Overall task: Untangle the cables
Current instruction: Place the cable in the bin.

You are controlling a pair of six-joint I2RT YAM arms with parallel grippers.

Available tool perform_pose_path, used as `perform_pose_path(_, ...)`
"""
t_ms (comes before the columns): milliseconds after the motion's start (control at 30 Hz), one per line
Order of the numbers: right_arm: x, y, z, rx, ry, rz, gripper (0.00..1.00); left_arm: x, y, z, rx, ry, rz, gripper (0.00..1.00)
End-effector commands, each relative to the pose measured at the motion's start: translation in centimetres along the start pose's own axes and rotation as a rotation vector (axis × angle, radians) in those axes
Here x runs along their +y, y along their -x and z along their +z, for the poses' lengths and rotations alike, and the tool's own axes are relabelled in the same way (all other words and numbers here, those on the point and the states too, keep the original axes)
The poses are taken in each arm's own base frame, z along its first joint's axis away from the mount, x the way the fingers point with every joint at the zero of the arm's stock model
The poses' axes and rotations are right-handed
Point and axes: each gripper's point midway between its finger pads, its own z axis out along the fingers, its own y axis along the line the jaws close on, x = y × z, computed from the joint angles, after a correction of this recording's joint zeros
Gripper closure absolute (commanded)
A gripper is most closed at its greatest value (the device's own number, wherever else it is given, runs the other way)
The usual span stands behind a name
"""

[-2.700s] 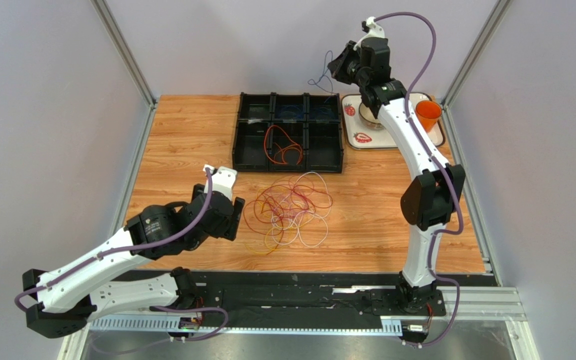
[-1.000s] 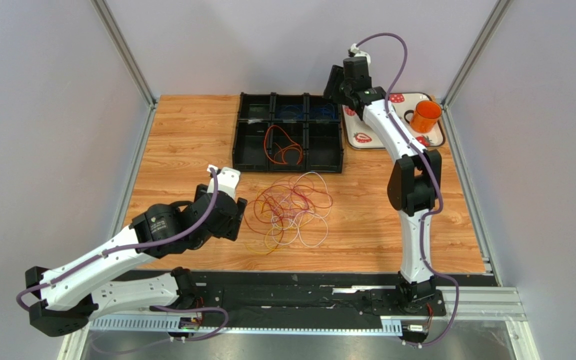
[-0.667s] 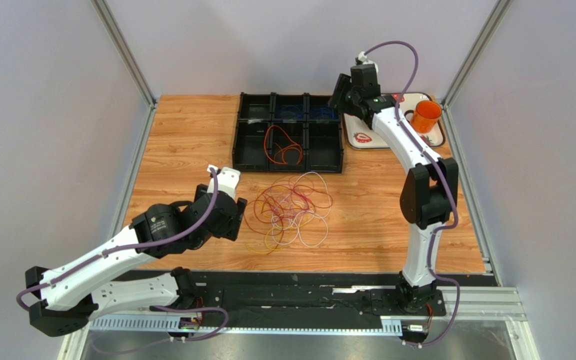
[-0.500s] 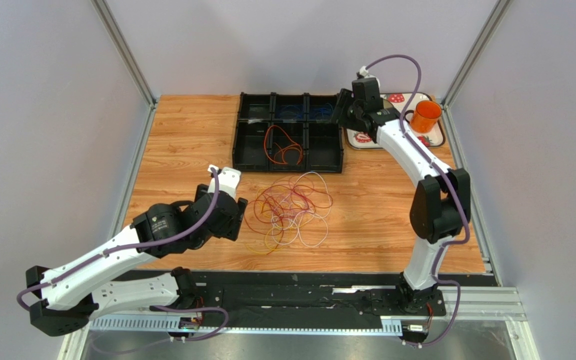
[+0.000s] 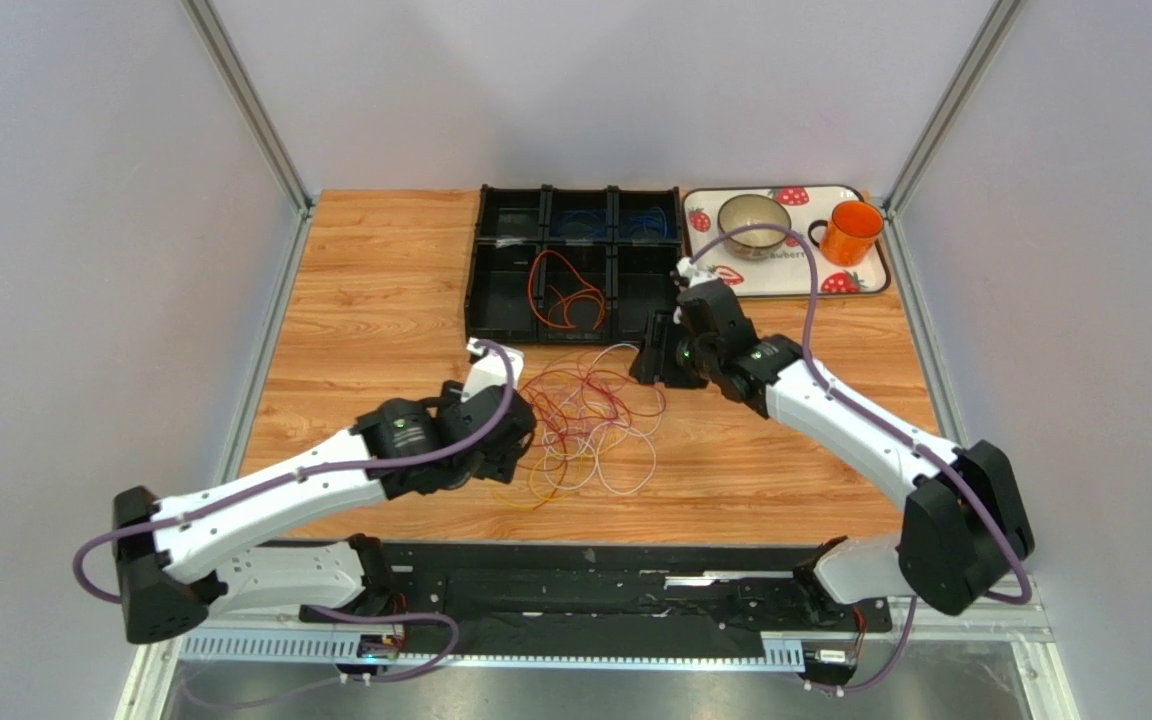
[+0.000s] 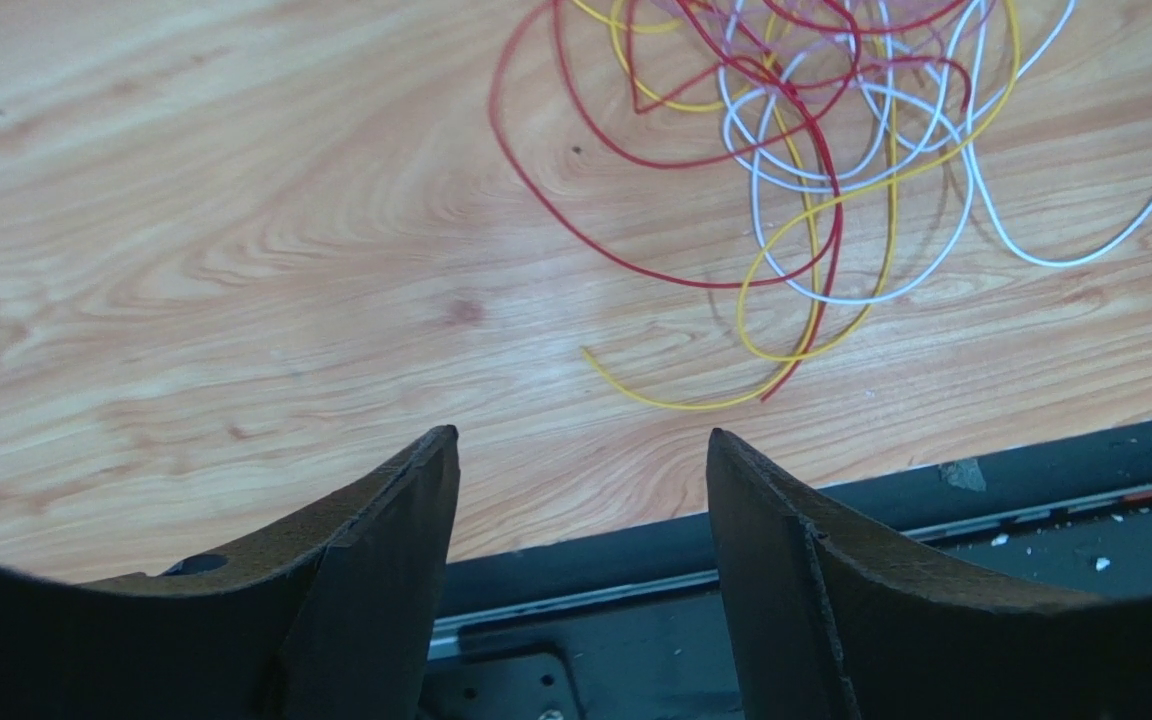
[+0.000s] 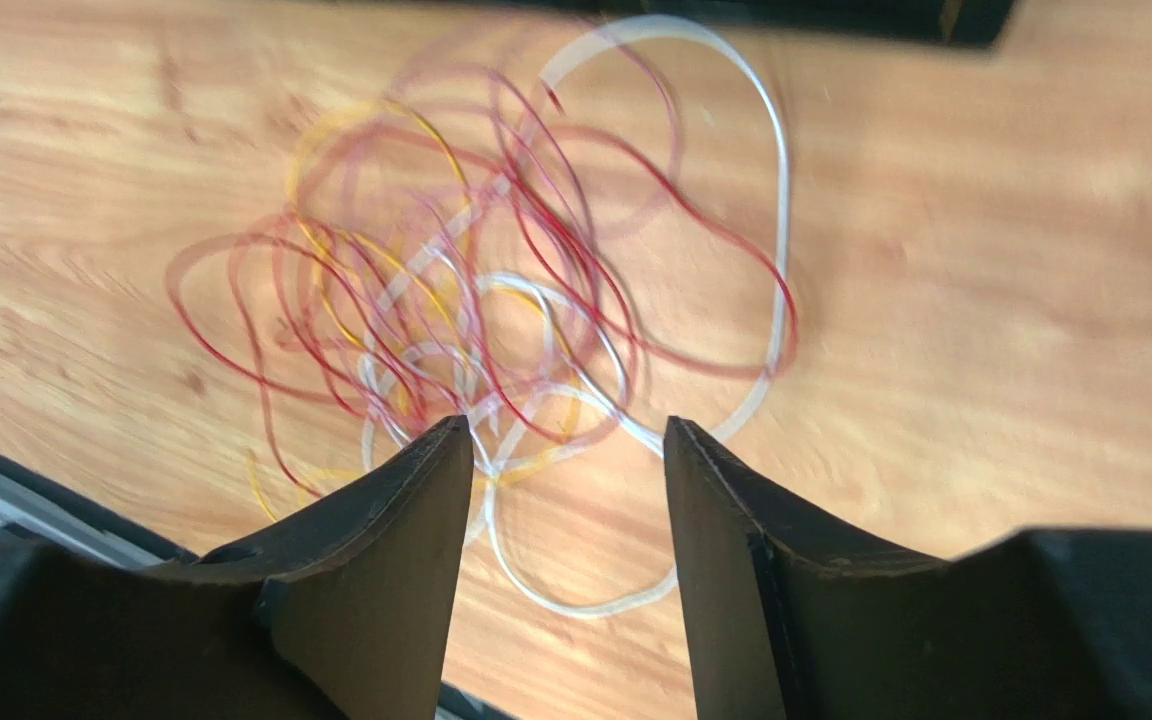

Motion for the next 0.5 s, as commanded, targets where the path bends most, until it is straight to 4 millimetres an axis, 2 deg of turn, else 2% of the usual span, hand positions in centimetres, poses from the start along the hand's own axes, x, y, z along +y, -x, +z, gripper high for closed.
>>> perform_pose_path(0, -0.8, -0.6, -2.3, -0.056, 0.006, 0.014, 0.46, -4.0, -0.2, 3.3, 0.009, -0.071, -0.100, 0.31)
perform_pose_path(33, -1.7, -1.5, -2.3, -0.049, -0.016, 0.010, 0.46, -4.4, -0.5, 4.1, 0.021, -0.067, -0.091, 0.31)
perform_pose_path(100, -2.3, -1.4, -3.3, -0.079, -0.030, 0.004, 0.46, -5.4, -0.3, 5.2, -0.001, -0.082, -0.096, 0.31)
perform_pose_path(200, -2.5, -1.7, -4.0, -0.085, -0.028, -0.004, 0.46, -6.6, -0.3, 6.7, -0.016, -0.099, -0.087, 0.32)
perform_pose_path(300, -2.6, -1.8, -4.1, -0.082, -0.032, -0.005, 0.46, -6.9, -1.1, 8.5, 0.015, -0.056, -0.069, 0.35)
perform_pose_path(467, -2.5, -2.1, -3.9, -0.073, -0.021, -0.003, 0.46, -7.9, -2.5, 10.3, 0.062, -0.050, -0.054, 0.40)
